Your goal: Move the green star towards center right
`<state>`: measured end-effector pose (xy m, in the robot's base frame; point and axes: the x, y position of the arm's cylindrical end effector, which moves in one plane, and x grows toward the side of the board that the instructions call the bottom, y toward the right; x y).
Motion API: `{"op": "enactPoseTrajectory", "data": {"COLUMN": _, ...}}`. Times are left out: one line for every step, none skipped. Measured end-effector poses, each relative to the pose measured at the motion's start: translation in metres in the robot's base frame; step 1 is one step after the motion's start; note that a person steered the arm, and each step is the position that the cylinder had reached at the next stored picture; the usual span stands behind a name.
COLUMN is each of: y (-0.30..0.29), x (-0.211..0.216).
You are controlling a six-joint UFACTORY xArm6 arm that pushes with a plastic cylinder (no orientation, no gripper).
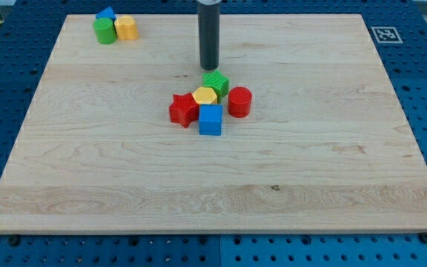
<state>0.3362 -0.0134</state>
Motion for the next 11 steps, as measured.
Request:
{"op": "enactPoseTrajectory", "data": {"y": -0.03, "x": 0.008}}
{"op": "enactPoseTrajectory", "data": {"y": -0.055, "x": 0.017}}
{"op": "enactPoseTrajectory", "data": {"y": -0.055, "x": 0.043}}
{"op": "enactPoseTrajectory", "data": {"y": -0.054, "x": 0.054}}
{"op": "enactPoseTrajectory", "data": {"y": -0.043, "x": 0.054}}
{"op": "enactPoseTrajectory", "data": {"y": -0.005, "x": 0.054}}
{"op": "enactPoseTrajectory", "data": {"y": 0.032, "x": 0.058}}
{"op": "enactPoseTrajectory", "data": {"y": 0.065, "x": 0.07}}
{"op": "enactPoseTrajectory", "data": {"y": 0.103, "x": 0.086}}
{"op": "enactPoseTrajectory", "data": {"y": 0.143, "x": 0.099}}
{"op": "enactPoseTrajectory", "data": {"y": 0.166, "x": 0.113}}
